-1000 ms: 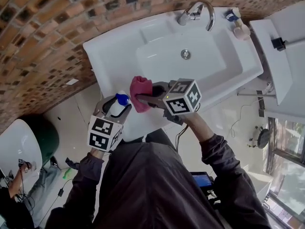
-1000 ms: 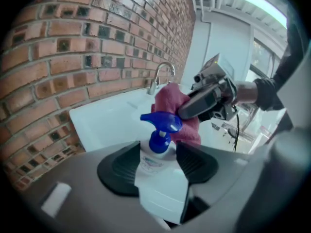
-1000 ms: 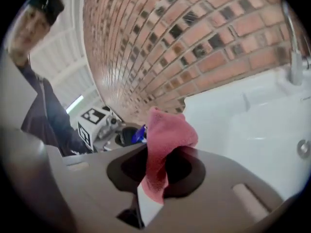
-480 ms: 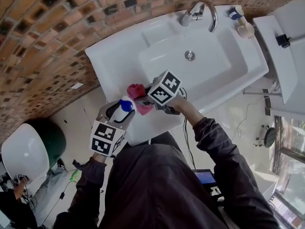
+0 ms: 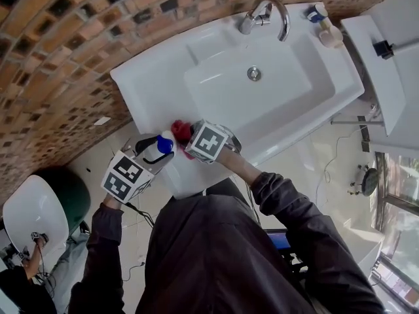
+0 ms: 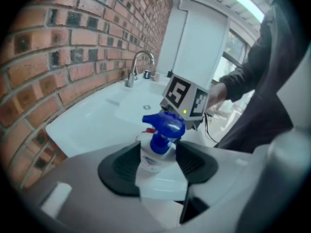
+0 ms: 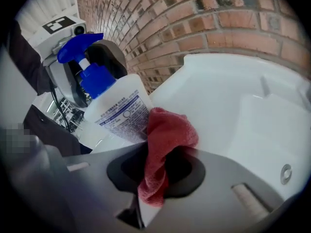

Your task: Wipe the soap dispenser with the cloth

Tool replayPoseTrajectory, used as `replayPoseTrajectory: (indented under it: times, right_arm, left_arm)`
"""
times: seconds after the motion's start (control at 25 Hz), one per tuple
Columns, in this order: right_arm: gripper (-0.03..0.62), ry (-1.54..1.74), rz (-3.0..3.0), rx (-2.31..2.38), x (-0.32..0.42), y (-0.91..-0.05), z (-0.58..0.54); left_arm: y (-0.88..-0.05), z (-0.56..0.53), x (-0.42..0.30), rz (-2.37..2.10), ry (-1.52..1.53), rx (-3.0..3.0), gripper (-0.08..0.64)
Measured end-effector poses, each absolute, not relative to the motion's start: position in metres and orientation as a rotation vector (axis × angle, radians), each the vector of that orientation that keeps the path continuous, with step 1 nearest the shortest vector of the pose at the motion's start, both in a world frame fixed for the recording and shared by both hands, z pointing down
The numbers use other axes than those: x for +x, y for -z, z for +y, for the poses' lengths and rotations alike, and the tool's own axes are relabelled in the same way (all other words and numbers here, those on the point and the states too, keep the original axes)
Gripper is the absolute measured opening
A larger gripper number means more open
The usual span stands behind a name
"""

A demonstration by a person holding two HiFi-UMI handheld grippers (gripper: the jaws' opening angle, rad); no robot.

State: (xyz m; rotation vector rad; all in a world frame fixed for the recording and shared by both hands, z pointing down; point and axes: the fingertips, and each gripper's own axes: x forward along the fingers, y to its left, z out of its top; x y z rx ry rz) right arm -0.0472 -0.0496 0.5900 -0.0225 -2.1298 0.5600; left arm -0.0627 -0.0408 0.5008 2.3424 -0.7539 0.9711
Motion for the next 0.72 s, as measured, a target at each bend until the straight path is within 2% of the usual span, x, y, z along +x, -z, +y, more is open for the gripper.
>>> replayPoseTrajectory:
  times: [0.16, 0.28, 0.52, 0.64, 0.72]
  right_arm:
    - [0.066, -0.586, -2.153, -0.009, -0.047, -0.585, -0.048]
    - [0.066, -0.585, -2.176, -0.001, -0.046, -0.578, -0.047]
    - [0.066, -0.582, -2.207, 0.026, -0.042, -0.565, -0.045]
    - [0.066, -0.581, -2.213, 0.038, -0.036, -0.56, -0.043]
    - [0.066, -0.585, -2.215, 0.047, -0.029, -0.557, -0.041]
  left_arm:
    - [-0.495, -0.041, -0.067, -0.814, -1.068, 2.33, 0.235]
    - [-0.489, -0.038, -0.068, -1.016, -0.968, 2.231, 0.244]
    - [-0.513, -0.028, -0.051, -1.26, -0.858, 2.034, 0.307]
    - [-0.522, -0.041, -0.053, -1.306, -0.916, 2.018, 0.304]
    - [-0.524, -0.044, -0.051, -1.255, -0.956, 2.082, 0.278]
